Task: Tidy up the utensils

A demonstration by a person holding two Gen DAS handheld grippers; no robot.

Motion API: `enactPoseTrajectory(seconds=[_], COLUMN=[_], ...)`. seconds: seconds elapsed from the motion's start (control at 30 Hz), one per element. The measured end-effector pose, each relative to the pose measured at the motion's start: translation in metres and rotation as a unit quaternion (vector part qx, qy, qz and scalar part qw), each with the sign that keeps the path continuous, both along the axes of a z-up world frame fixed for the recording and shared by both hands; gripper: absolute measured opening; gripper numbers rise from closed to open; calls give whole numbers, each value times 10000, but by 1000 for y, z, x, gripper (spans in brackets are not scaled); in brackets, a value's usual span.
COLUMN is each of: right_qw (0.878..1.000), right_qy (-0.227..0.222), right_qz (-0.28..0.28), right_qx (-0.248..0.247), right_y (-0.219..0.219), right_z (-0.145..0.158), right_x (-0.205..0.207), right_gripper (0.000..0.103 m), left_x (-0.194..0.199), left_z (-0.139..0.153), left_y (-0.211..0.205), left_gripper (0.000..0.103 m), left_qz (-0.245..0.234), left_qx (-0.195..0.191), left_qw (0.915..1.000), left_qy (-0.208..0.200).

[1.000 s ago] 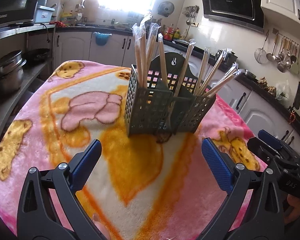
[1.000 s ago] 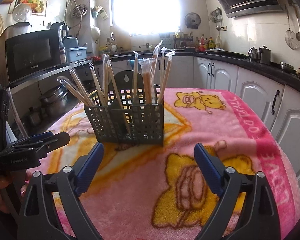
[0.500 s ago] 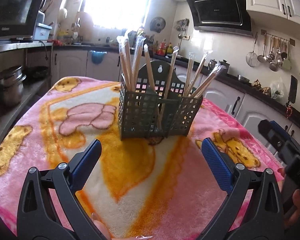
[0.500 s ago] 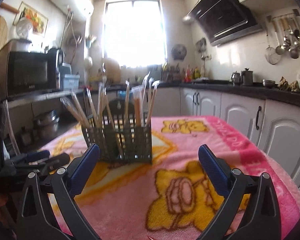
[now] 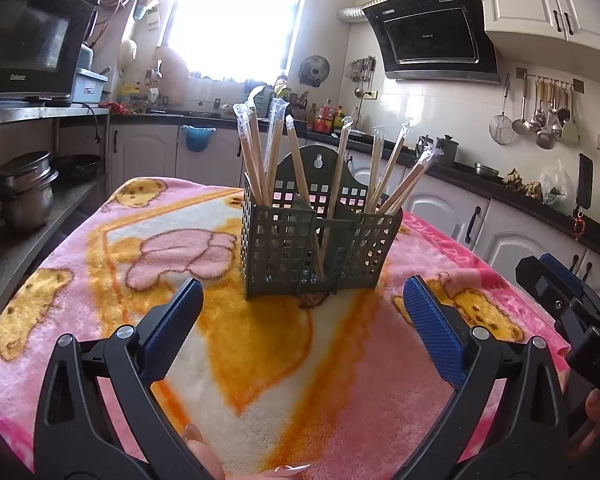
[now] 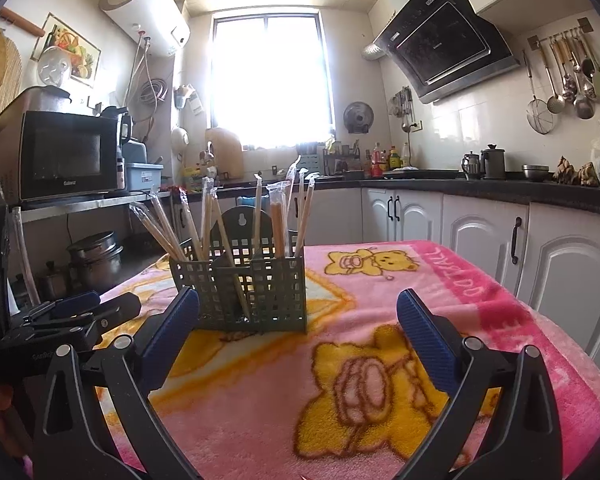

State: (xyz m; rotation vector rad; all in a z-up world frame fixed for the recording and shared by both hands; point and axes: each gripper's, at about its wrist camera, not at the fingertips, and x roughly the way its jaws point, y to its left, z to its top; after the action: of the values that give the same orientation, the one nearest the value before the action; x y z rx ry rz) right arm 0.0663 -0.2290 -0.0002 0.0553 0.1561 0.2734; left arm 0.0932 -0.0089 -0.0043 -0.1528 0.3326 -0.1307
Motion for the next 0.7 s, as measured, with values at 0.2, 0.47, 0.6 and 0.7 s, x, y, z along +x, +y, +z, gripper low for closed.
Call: enactPoseTrajectory(seconds=[0.2,0.47,0.6,0.7], right_qw=[10000,10000,10000,10000], right_qy=[1,17,16,17], right_qz=[-13,-14,-18,-16], right_qx=[6,-9,-12,-10], right_y=[0,1,1,1], right_z=[0,0,0,0], right_x=[0,0,-1,-1], right_gripper=[97,97,96,97], left_x=[0,0,0,1], left_z=[0,0,0,0], left_y=[1,1,1,2], left_gripper=[92,93,92,92], left_qz=[31,28,29,34], left_qx=[-5,-8,-14,-16], left_qw=[10000,10000,10000,10000], left_qy=[0,-4,-3,-4])
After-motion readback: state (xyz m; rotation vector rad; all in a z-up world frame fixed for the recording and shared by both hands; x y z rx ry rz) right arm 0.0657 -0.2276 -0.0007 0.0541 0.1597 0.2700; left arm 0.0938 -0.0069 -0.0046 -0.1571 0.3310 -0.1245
